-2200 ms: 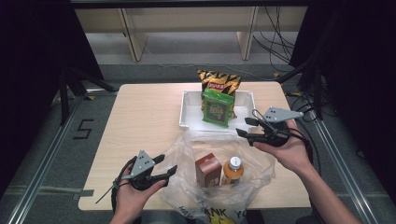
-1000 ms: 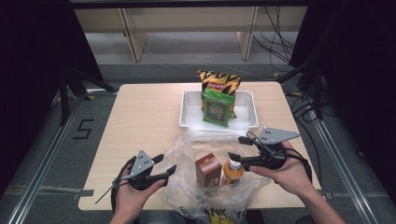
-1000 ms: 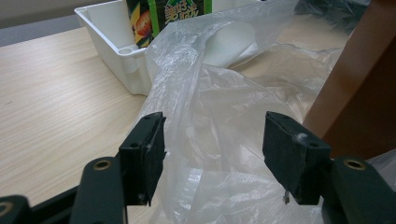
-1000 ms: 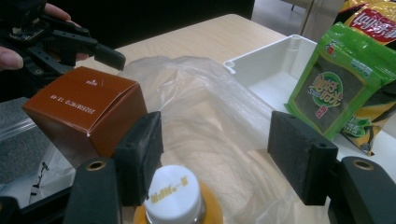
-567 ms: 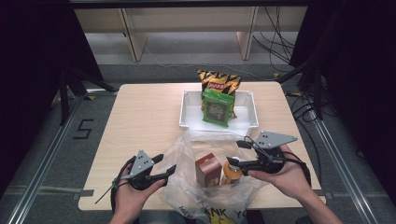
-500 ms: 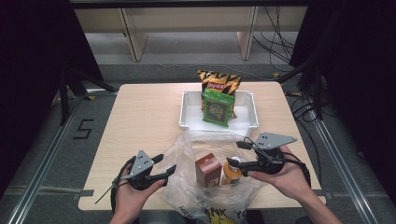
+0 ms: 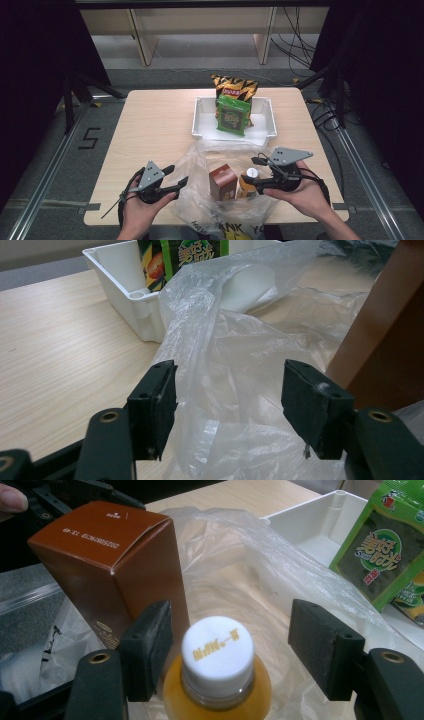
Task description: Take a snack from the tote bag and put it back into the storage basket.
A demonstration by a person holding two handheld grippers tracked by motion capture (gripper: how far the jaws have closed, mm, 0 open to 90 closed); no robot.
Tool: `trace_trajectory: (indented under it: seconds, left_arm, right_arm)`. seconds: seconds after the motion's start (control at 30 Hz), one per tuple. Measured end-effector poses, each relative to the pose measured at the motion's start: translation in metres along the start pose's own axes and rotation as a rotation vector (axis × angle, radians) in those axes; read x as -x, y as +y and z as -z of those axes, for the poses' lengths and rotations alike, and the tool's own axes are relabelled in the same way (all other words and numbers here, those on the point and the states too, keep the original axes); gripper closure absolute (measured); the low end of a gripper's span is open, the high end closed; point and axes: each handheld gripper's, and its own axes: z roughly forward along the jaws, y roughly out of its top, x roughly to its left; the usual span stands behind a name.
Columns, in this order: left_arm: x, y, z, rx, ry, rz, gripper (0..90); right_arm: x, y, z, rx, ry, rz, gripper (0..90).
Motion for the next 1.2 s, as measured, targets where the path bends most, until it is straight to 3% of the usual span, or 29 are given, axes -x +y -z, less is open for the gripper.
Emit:
trace_trajectory:
  seconds: [0.07,0.1,0.2,0.27,0.3,0.33,0.43,0.47,0.5,0.57,0.6,0.63,0.7,0.73,0.9,1.0,1.13,1.17,1.2]
  left_arm:
    - [0.0,0.0,0.0,0.001,0.001,0.007,38.5]
    - [-0.001,0.0,0.0,-0.001,0.003,-0.014,38.5]
    - [0.0,0.0,-0.001,0.003,0.0,0.002,38.5]
    - [0.0,0.0,0.0,-0.001,-0.001,0.002,38.4]
    - [0.0,0.0,-0.001,0.004,-0.008,0.007,38.5]
    - [0.0,0.0,-0.001,0.004,-0.006,0.006,38.5]
    - [0.001,-0.001,-0.001,0.003,-0.006,0.008,38.5]
    - [0.001,-0.001,-0.001,0.002,-0.006,0.008,38.4]
    - [0.0,-0.001,-0.001,0.005,-0.008,0.004,38.4]
    - [0.001,-0.001,-0.001,0.004,-0.006,0.008,38.4]
    - [0.001,-0.001,-0.001,0.008,-0.008,0.007,38.4]
    - [0.001,-0.001,-0.001,0.004,-0.007,0.006,38.4]
    - [0.001,-0.001,-0.001,0.006,-0.004,0.005,38.4]
    - [0.001,0.0,0.0,-0.001,0.001,0.002,38.4]
    - [0.0,-0.001,0.0,0.008,0.0,0.009,38.4]
    - [0.0,0.0,0.001,0.002,0.002,0.006,38.4]
    - [0.0,-0.001,0.001,0.0,0.002,0.008,38.4]
    - [-0.001,-0.001,0.001,-0.001,0.001,0.008,38.4]
    - [-0.001,-0.001,0.001,-0.001,0.001,0.009,38.4]
  right_arm:
    - [0.003,-0.001,0.0,0.002,-0.004,0.029,34.1]
    - [0.0,-0.001,0.0,-0.002,-0.002,-0.006,33.9]
    - [-0.001,-0.003,0.0,-0.012,-0.001,-0.011,33.0]
    - [0.001,-0.005,-0.002,-0.01,-0.01,0.022,32.4]
    - [-0.001,-0.007,-0.004,-0.012,-0.004,-0.004,32.0]
    - [0.001,-0.007,-0.003,-0.026,-0.002,0.021,31.8]
    - [-0.001,-0.01,-0.004,-0.022,-0.007,0.009,30.8]
    - [0.0,-0.011,-0.005,-0.027,-0.009,0.034,30.4]
    - [-0.003,-0.012,-0.005,-0.049,0.006,-0.015,30.0]
    - [0.0,-0.014,-0.007,-0.035,0.002,0.025,29.3]
    - [-0.004,-0.016,-0.008,-0.038,-0.006,-0.019,29.1]
    - [0.0,-0.016,-0.009,-0.033,-0.008,0.026,28.7]
    - [-0.003,-0.019,-0.01,-0.036,-0.007,-0.015,28.2]
    - [-0.001,-0.02,-0.011,-0.037,-0.009,0.017,28.1]
    - [-0.003,-0.024,-0.014,-0.043,-0.006,-0.02,27.2]
    - [-0.003,-0.028,-0.018,-0.05,-0.002,0.0,26.9]
    - [-0.004,-0.031,-0.021,-0.055,0.001,-0.003,26.8]
    - [-0.006,-0.032,-0.021,-0.056,0.004,-0.037,26.8]
    - [-0.005,-0.033,-0.021,-0.06,0.003,-0.024,26.7]
